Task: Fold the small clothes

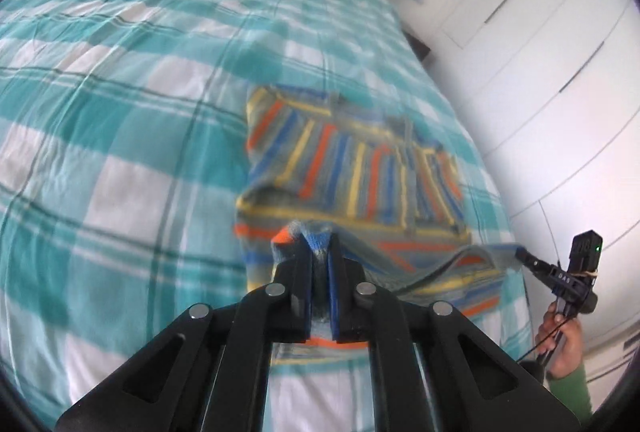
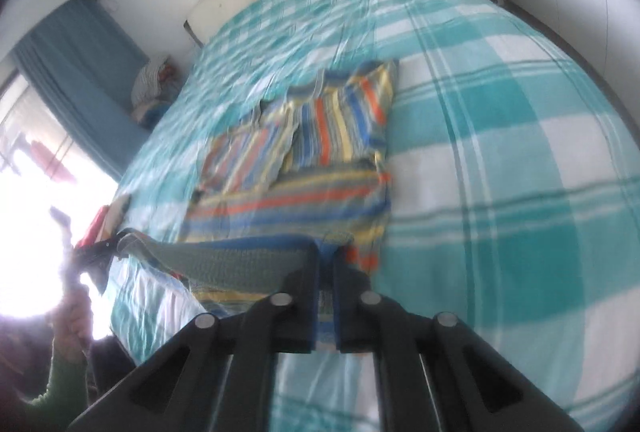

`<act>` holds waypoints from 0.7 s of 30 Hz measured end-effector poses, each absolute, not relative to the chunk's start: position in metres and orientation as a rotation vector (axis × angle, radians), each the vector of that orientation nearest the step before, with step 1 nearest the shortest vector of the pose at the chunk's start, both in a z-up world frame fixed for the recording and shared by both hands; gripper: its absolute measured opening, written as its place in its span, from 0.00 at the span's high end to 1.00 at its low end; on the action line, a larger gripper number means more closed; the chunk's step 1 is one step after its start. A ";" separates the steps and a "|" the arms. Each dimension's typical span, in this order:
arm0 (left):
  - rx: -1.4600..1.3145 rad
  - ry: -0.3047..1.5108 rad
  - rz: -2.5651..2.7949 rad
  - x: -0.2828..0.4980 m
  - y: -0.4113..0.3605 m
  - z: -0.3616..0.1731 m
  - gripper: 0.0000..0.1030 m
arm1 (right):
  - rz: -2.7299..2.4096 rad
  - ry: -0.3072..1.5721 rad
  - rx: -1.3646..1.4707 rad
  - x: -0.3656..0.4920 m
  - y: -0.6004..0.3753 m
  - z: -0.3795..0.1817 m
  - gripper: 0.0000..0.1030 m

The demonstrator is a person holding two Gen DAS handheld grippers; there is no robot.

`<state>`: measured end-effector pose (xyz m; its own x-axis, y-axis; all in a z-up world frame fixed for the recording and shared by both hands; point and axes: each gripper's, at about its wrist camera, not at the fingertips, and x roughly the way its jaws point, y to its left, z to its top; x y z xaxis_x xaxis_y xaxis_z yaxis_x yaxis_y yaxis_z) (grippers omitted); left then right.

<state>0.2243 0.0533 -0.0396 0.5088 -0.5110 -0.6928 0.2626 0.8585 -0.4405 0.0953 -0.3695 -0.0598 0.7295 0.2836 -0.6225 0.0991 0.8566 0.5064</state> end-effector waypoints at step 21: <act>-0.446 0.962 -0.203 0.428 0.035 -0.101 0.50 | 0.012 0.734 0.781 0.324 -0.473 -0.096 0.80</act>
